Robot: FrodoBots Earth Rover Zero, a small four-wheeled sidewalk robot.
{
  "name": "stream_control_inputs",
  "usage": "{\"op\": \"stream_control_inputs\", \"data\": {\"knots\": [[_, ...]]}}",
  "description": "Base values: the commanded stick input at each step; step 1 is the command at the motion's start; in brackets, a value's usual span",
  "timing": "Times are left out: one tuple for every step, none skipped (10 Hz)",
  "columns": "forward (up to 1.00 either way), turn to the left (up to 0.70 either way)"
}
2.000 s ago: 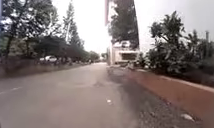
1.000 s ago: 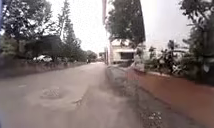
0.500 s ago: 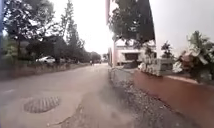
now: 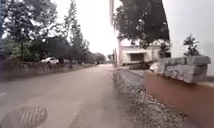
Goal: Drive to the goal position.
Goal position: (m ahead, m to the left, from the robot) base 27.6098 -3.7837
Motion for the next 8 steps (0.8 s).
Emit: {"op": "stream_control_inputs", "data": {"knots": [[1.00, 0.00], [1.00, 0.00], [1.00, 0.00], [1.00, 0.00], [1.00, 0.00], [1.00, 0.00], [1.00, 0.00], [1.00, 0.00]]}}
